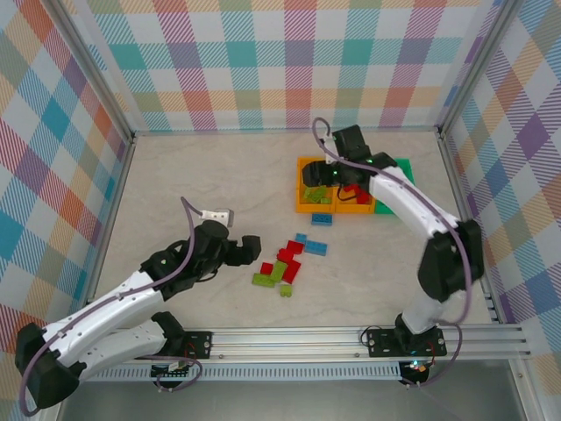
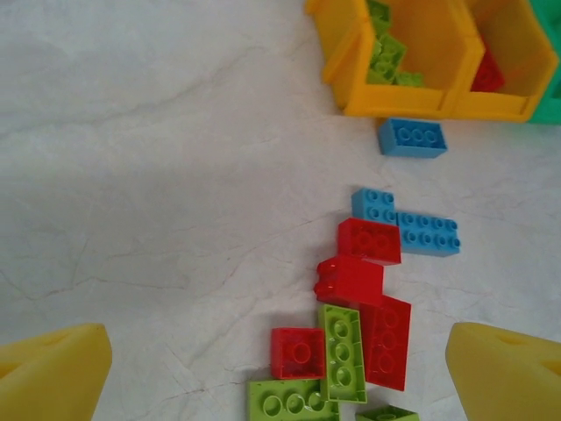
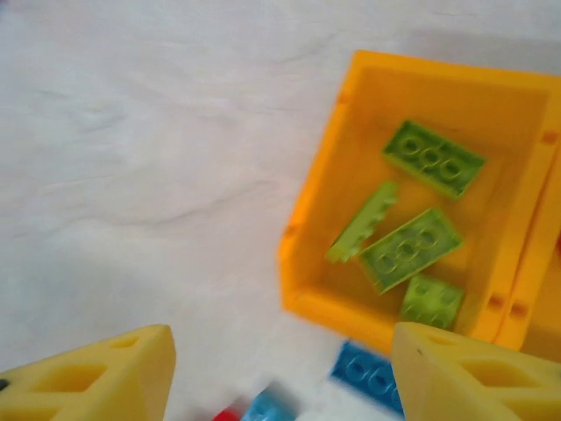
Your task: Sort the legos into containers by color
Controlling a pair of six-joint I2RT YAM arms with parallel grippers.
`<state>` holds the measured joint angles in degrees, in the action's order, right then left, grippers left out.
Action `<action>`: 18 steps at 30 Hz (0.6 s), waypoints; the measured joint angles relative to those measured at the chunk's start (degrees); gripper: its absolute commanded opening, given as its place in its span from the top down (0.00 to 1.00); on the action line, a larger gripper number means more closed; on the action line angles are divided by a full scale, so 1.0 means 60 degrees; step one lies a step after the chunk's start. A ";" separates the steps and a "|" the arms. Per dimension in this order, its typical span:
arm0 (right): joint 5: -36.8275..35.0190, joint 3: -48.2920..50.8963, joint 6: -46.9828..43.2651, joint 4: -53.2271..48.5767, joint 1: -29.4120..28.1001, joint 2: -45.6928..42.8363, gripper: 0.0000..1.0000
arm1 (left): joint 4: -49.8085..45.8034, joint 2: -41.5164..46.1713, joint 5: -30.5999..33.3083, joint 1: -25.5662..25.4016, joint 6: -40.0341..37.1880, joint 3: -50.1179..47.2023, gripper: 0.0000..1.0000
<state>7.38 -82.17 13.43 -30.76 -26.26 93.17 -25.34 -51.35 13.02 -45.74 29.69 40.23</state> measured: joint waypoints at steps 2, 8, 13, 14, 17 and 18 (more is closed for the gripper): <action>0.0659 0.0805 0.0197 0.0058 -0.0117 -0.1293 0.21 | 0.0022 -0.0448 -0.0044 0.0000 0.0240 0.0000 0.06; 0.2062 0.2448 0.0561 -0.0652 -0.0605 -0.3719 0.13 | 0.0248 -0.2218 -0.0896 0.0000 0.0477 0.0058 0.22; 0.2572 0.3133 0.0736 -0.1570 -0.0612 -0.4481 0.04 | 0.0295 -0.3821 -0.1461 -0.0004 0.0539 0.0470 0.32; 0.2630 0.3195 0.0780 -0.1683 -0.0612 -0.4572 0.00 | 0.0331 -0.4069 -0.1552 -0.0004 0.0535 0.0554 0.33; 0.2725 0.3348 0.0871 -0.1785 -0.0612 -0.4758 0.00 | 0.0568 -0.4623 -0.1902 -0.0007 0.0419 0.0765 0.37; 0.2736 0.3388 0.0874 -0.1785 -0.0612 -0.4783 0.00 | 0.0619 -0.4765 -0.1996 -0.0007 0.0397 0.0831 0.38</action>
<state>23.79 -61.84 18.68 -41.47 -29.93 64.47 -21.63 -79.94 1.04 -45.78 32.08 45.21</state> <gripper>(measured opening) 0.994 0.638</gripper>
